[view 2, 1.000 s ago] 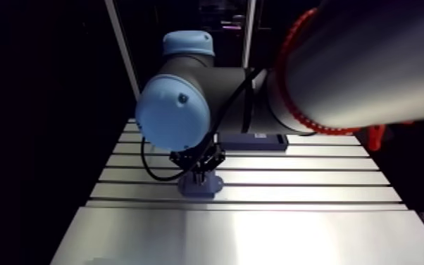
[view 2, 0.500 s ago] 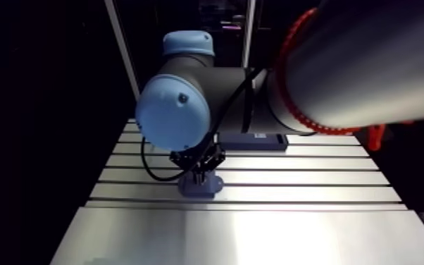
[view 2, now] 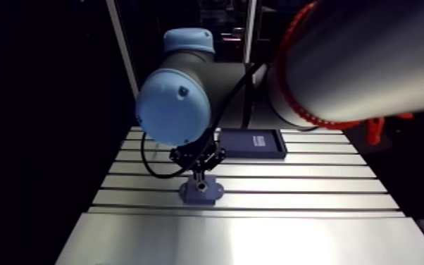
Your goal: Pick up the bearing and press it into the housing until flush.
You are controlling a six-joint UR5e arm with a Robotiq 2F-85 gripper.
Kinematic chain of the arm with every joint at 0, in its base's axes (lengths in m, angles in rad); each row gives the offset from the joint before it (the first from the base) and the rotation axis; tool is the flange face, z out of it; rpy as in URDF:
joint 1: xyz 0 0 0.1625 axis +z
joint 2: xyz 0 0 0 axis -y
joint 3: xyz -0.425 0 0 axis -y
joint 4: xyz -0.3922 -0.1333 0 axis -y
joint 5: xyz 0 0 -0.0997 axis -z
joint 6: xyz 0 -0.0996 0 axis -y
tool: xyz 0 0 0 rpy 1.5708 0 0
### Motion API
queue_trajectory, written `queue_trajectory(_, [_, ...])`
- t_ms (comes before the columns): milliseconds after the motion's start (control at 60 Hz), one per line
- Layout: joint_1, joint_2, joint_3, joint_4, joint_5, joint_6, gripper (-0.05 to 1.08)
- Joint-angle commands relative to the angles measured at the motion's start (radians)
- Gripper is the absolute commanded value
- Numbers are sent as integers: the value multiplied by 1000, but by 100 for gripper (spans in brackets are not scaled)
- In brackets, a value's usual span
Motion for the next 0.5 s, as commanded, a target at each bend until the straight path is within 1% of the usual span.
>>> queue_trajectory(17, [3,-16,-19,73,-8,0,39])
queue_trajectory(33, [6,-17,-25,98,-16,0,18])
queue_trajectory(50, [9,-21,-31,116,-23,0,2])
queue_trajectory(83, [9,-21,-31,116,-23,0,2])
queue_trajectory(117, [11,-37,-46,143,-27,-1,0])
queue_trajectory(233, [18,-60,-87,193,-27,-16,0])
queue_trajectory(250, [18,-65,-102,224,-28,-18,0])
queue_trajectory(267, [18,-65,-102,224,-28,-18,0])
queue_trajectory(300, [18,-76,-137,283,-29,-18,0])
queue_trajectory(317, [18,-76,-137,283,-29,-18,0])
queue_trajectory(350, [20,-87,-171,326,-30,-18,0])
queue_trajectory(367, [20,-87,-171,326,-30,-18,0])
queue_trajectory(417, [21,-98,-207,367,-29,-20,0])
queue_trajectory(500, [21,-101,-243,415,-30,-20,0])
